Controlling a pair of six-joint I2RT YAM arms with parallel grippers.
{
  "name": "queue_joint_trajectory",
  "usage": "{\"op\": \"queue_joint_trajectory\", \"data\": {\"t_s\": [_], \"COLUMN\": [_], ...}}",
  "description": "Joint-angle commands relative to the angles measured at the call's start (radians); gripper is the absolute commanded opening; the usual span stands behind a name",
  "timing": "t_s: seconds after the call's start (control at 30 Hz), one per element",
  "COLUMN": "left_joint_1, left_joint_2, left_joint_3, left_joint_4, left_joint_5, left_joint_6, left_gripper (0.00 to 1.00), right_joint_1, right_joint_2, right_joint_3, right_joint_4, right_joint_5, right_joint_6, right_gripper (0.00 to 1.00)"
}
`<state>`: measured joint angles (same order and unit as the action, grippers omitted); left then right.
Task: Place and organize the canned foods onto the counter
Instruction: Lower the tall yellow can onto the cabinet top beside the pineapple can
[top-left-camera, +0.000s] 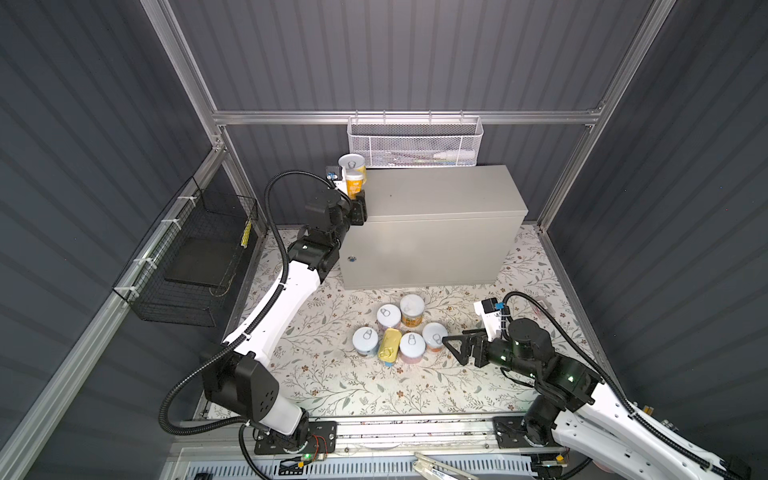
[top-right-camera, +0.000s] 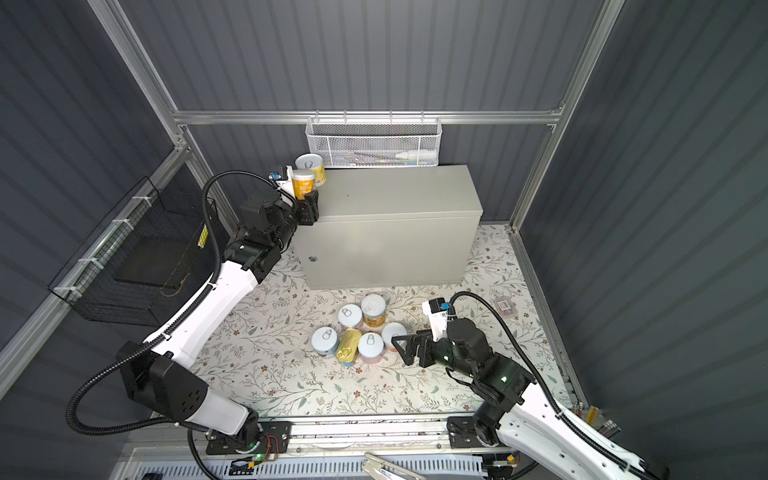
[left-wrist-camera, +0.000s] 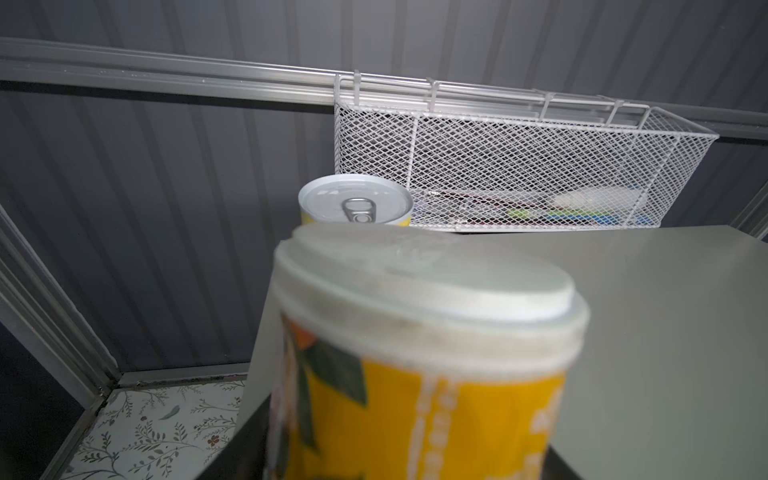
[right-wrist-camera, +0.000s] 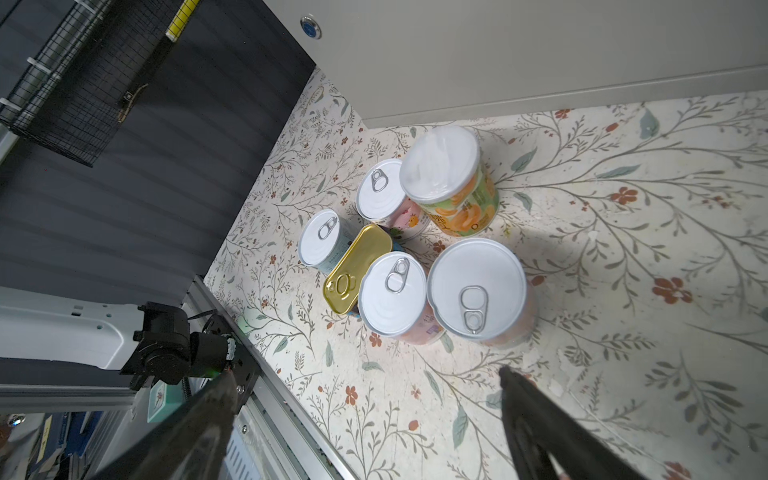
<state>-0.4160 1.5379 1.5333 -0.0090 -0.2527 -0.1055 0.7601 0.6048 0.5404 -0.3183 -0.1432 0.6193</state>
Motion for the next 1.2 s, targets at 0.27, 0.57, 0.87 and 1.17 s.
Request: {"op": "queue_joint_trajectory", "data": {"t_s": [0.27, 0.57, 0.87, 1.17], "left_joint_1": [0.026, 0.042, 0.042, 0.042], "left_joint_2": [0.063, 0.096, 0.123, 0.084], "left_joint_3": [-0.01, -0.002, 0.051, 0.044], "left_joint_4": [0.098, 0.085, 0.01, -0.014], "left_joint_5": [0.04, 0.052, 0.11, 0.109], "left_joint_6": [-0.043, -0.057, -0.047, -0.057], "left_gripper": [0.54, 0.8, 1.0, 1.0], "right_joint_1": [0.0, -0.002, -0.002, -0.002], "right_joint_2": [-0.004, -0.003, -0.003, -0.006], "right_joint_3": [0.05, 0.05, 0.033, 0.028], "right_joint_4": [-0.09, -0.109, -0.113, -0.132], "right_joint_5": [0.068, 0.082, 0.089, 0.127], "right_joint_6": [-0.032, -0.021, -0.003, 0.008], "right_gripper": [0.99, 0.99, 0.99, 0.99]}}
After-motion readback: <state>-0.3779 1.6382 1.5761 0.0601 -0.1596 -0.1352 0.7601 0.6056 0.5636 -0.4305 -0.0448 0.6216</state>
